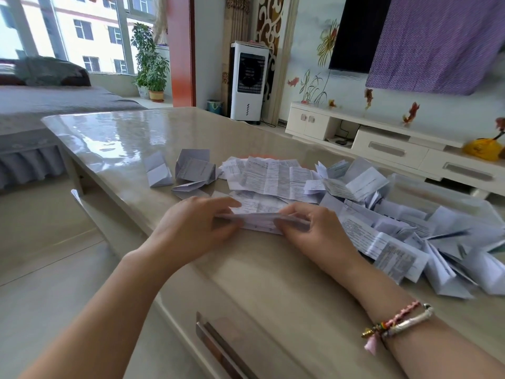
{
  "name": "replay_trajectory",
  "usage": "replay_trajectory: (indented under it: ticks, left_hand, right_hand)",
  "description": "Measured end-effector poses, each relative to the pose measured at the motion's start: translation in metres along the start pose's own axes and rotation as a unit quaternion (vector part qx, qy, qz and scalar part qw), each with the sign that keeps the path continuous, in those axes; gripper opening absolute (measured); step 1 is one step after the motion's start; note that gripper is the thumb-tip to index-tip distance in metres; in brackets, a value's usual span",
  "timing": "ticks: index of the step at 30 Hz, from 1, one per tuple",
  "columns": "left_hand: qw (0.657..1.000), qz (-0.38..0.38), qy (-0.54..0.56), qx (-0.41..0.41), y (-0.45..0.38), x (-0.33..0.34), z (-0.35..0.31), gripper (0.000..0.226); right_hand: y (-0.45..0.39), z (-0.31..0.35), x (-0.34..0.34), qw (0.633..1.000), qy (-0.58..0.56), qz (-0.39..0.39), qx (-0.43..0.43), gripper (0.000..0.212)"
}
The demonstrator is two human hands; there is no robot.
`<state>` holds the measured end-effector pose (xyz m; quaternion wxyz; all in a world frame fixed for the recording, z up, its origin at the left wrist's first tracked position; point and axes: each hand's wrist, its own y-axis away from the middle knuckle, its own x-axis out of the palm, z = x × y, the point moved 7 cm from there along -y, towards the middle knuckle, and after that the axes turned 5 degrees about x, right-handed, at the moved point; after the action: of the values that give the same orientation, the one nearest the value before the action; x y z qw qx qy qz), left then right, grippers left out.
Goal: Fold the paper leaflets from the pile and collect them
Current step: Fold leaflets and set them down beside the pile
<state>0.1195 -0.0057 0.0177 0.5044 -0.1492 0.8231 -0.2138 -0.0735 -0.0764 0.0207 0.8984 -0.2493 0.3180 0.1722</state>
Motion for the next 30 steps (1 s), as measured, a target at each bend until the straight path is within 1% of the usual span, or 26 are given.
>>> replay_trajectory:
  ticks: [3,5,6,8,9,11,12,13,15,17,19,22,23,25,27,30]
  left_hand:
    - [0.989,-0.08,0.085,-0.09,0.003,-0.014,0.016,0.042]
    - [0.981,-0.114,0.102,-0.121,0.005,-0.02,0.021,0.042]
    - [0.98,-0.117,0.102,-0.124,0.005,-0.021,0.02,0.045]
    - [0.984,-0.095,0.08,-0.127,0.004,-0.019,0.017,0.061]
    - [0.987,-0.078,0.061,-0.124,0.004,-0.016,0.014,0.07]
    - [0.992,-0.056,0.003,-0.113,0.004,-0.01,0.01,0.085]
    - [0.993,-0.057,-0.035,-0.098,0.004,-0.008,0.006,0.087]
    - [0.993,-0.063,-0.071,-0.073,0.004,-0.008,0.001,0.084]
    - [0.992,-0.064,-0.103,-0.013,0.002,-0.003,-0.011,0.065]
    - [0.997,-0.032,-0.066,0.022,0.002,0.008,-0.017,0.041]
    - [0.999,0.018,-0.017,0.027,0.004,0.02,-0.023,0.028]
    - [0.994,0.097,-0.044,0.004,0.009,0.033,-0.027,0.036]
    - [0.992,0.109,-0.055,0.0,0.01,0.034,-0.028,0.039]
    - [0.991,0.118,-0.068,-0.008,0.01,0.032,-0.026,0.05]
    - [0.991,0.117,-0.069,-0.02,0.01,0.03,-0.022,0.059]
    - [0.992,0.107,-0.058,-0.031,0.009,0.03,-0.017,0.062]
  right_hand:
    - [-0.002,-0.003,-0.011,0.995,-0.086,-0.038,0.02,0.025]
    - [-0.004,-0.009,-0.015,0.991,-0.11,-0.059,0.045,0.021]
    - [-0.004,-0.013,-0.016,0.991,-0.099,-0.068,0.057,0.018]
    - [-0.005,-0.018,-0.015,0.994,-0.037,-0.072,0.079,0.018]
    - [-0.005,-0.021,-0.014,0.994,0.0,-0.07,0.089,0.022]
    - [-0.004,-0.023,-0.01,0.99,0.075,-0.06,0.103,0.036]
    - [-0.004,-0.022,-0.008,0.987,0.114,-0.05,0.103,0.043]
    - [-0.004,-0.02,-0.005,0.983,0.15,-0.043,0.099,0.049]
    - [-0.003,-0.016,-0.003,0.974,0.208,-0.048,0.074,0.059]
    - [-0.004,-0.012,-0.003,0.967,0.241,-0.063,0.054,0.062]
    - [-0.004,-0.009,-0.003,0.966,0.249,-0.069,0.027,0.054]
    - [-0.003,-0.004,0.003,0.973,0.228,-0.044,-0.017,0.032]
    - [-0.001,-0.003,0.006,0.976,0.216,-0.024,-0.015,0.031]
    - [0.001,-0.002,0.01,0.977,0.213,0.002,-0.019,0.039]
    - [0.003,0.001,0.01,0.972,0.233,0.0,-0.033,0.048]
    - [0.004,0.007,0.011,0.965,0.256,-0.002,-0.053,0.047]
